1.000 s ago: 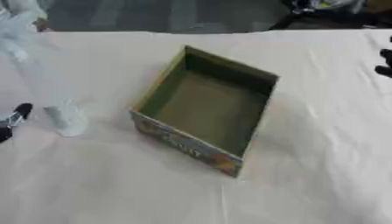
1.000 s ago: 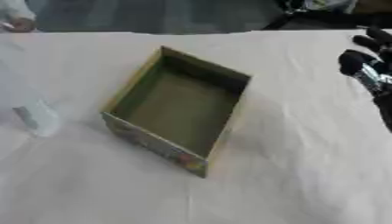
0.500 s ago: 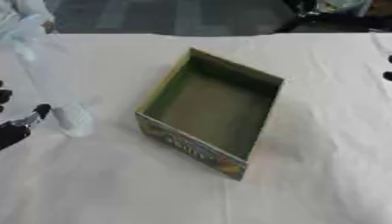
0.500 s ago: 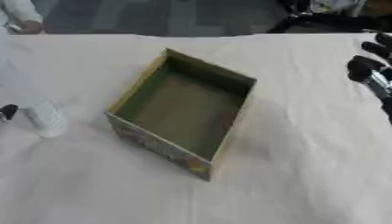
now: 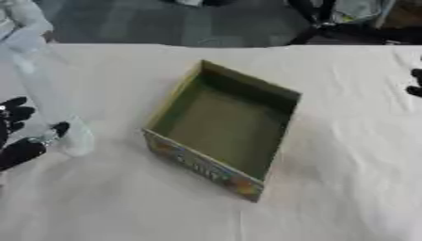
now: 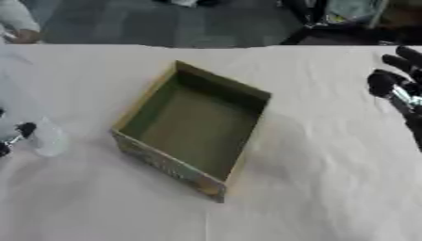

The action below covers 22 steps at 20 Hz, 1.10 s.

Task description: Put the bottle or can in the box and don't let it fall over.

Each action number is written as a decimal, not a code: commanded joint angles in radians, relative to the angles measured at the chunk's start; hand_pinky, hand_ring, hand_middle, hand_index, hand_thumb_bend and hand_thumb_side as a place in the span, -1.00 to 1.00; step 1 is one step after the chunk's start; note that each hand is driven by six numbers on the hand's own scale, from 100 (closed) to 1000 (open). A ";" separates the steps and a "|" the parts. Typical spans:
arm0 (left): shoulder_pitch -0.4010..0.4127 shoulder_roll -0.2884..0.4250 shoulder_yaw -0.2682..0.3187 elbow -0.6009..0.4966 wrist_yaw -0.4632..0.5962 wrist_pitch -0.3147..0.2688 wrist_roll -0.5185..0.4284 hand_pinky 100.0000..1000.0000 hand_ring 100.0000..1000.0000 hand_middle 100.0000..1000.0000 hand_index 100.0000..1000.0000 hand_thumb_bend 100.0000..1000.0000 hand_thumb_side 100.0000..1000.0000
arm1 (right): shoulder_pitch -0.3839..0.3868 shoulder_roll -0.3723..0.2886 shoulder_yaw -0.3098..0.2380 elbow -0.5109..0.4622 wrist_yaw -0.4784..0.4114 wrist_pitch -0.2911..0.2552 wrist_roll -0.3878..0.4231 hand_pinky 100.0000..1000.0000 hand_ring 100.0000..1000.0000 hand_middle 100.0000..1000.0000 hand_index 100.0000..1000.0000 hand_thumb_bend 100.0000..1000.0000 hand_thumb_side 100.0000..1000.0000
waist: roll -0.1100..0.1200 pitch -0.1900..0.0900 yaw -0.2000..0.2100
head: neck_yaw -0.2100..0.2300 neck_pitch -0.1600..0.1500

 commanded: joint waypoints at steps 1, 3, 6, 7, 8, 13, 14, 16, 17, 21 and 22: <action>-0.025 0.038 -0.003 0.007 0.005 -0.009 -0.011 0.80 0.62 0.32 0.69 0.19 -0.81 | -0.012 -0.017 -0.008 -0.009 -0.002 0.001 0.001 0.65 0.77 0.74 0.82 0.05 -0.75 | -0.001 -0.016 -0.003 | -0.022 -0.007; -0.034 0.038 -0.005 0.017 -0.006 -0.009 -0.009 0.81 0.63 0.32 0.69 0.20 -0.81 | -0.012 -0.017 -0.008 -0.009 -0.002 0.001 0.002 0.65 0.77 0.74 0.82 0.05 -0.75 | -0.004 -0.014 -0.006 | -0.027 -0.005; -0.049 0.035 -0.007 0.032 -0.030 -0.002 -0.003 0.82 0.64 0.32 0.69 0.22 -0.80 | -0.013 -0.017 -0.008 -0.010 -0.002 0.001 0.004 0.65 0.77 0.74 0.82 0.05 -0.75 | -0.006 -0.010 -0.008 | -0.028 -0.005; -0.053 0.033 -0.008 0.036 -0.037 0.001 0.000 0.82 0.64 0.32 0.69 0.22 -0.80 | -0.013 -0.016 -0.007 -0.010 -0.001 0.001 0.004 0.65 0.77 0.74 0.82 0.05 -0.75 | -0.006 -0.008 -0.009 | -0.027 -0.006; -0.058 0.032 -0.009 0.039 -0.044 0.003 0.002 0.82 0.64 0.32 0.69 0.23 -0.79 | -0.014 -0.016 -0.007 -0.010 -0.001 0.001 0.005 0.65 0.77 0.74 0.82 0.05 -0.75 | -0.006 -0.007 -0.009 | -0.026 -0.006; -0.075 0.024 -0.010 0.058 -0.069 0.015 0.016 0.82 0.64 0.32 0.68 0.24 -0.77 | -0.015 -0.017 -0.005 -0.010 0.001 0.003 0.008 0.65 0.77 0.74 0.82 0.05 -0.75 | -0.006 -0.002 -0.010 | -0.004 -0.013; -0.080 0.021 -0.010 0.063 -0.072 0.017 0.020 0.82 0.64 0.32 0.68 0.24 -0.77 | -0.015 -0.017 -0.005 -0.009 0.001 0.003 0.009 0.65 0.77 0.74 0.82 0.05 -0.75 | -0.006 -0.002 -0.010 | 0.007 -0.017; -0.092 0.017 -0.010 0.074 -0.076 0.019 0.027 0.82 0.64 0.31 0.68 0.23 -0.78 | -0.015 -0.017 -0.005 -0.010 0.001 0.004 0.010 0.65 0.77 0.74 0.82 0.05 -0.76 | -0.005 -0.002 -0.010 | 0.024 -0.024; -0.099 0.014 -0.011 0.079 -0.076 0.018 0.030 0.82 0.63 0.31 0.68 0.23 -0.77 | -0.015 -0.017 -0.004 -0.009 0.001 0.004 0.010 0.65 0.77 0.74 0.82 0.05 -0.75 | -0.005 -0.002 -0.009 | 0.029 -0.027; -0.136 0.002 -0.017 0.110 -0.073 0.008 0.038 0.82 0.63 0.30 0.67 0.22 -0.78 | -0.015 -0.016 -0.003 -0.008 0.001 0.006 0.012 0.65 0.77 0.74 0.82 0.05 -0.75 | -0.007 -0.003 -0.007 | 0.058 -0.039; -0.145 -0.001 -0.017 0.117 -0.073 0.005 0.042 0.81 0.62 0.29 0.66 0.22 -0.79 | -0.015 -0.016 -0.003 -0.008 0.001 0.006 0.013 0.65 0.77 0.74 0.82 0.05 -0.75 | -0.007 -0.003 -0.007 | 0.070 -0.044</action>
